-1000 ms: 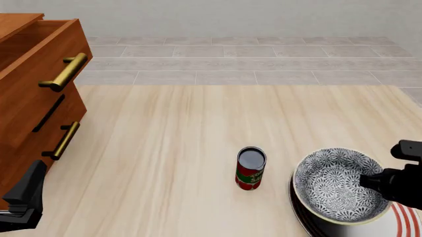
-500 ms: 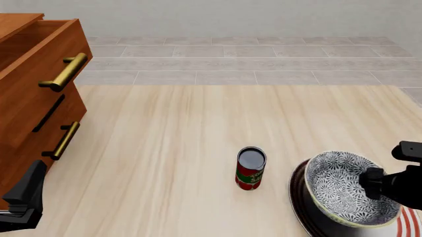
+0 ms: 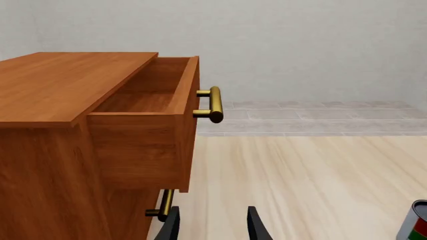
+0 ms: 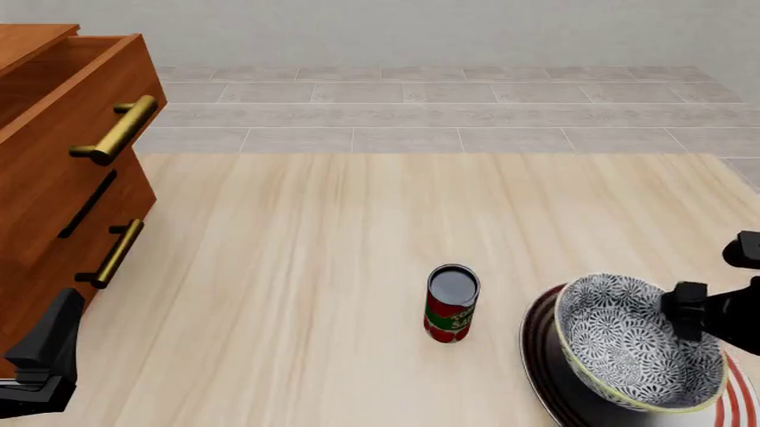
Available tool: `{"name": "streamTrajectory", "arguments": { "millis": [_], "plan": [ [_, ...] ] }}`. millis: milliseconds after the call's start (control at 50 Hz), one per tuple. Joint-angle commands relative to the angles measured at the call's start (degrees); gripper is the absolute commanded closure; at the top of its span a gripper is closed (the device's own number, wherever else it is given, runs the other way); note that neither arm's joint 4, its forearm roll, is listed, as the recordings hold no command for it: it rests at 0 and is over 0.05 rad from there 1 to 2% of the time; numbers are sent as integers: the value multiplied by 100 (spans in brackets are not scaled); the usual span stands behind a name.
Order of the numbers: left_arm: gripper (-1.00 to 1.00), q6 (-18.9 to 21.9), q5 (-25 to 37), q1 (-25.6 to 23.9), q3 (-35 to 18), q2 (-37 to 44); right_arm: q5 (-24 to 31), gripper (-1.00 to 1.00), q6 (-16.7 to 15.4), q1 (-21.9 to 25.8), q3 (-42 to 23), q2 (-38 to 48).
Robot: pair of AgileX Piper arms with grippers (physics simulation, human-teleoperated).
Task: Put the bowl on the plate.
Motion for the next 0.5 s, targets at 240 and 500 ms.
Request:
{"name": "streamTrajectory", "arguments": {
  "millis": [240, 500],
  "plan": [
    [-100, 4, -1, 1, 0, 3, 290, -100, -130, -67, -429, -102],
    [-100, 4, -1, 1, 0, 3, 652, -100, -259, -100, -846, -314]
  ]
}}
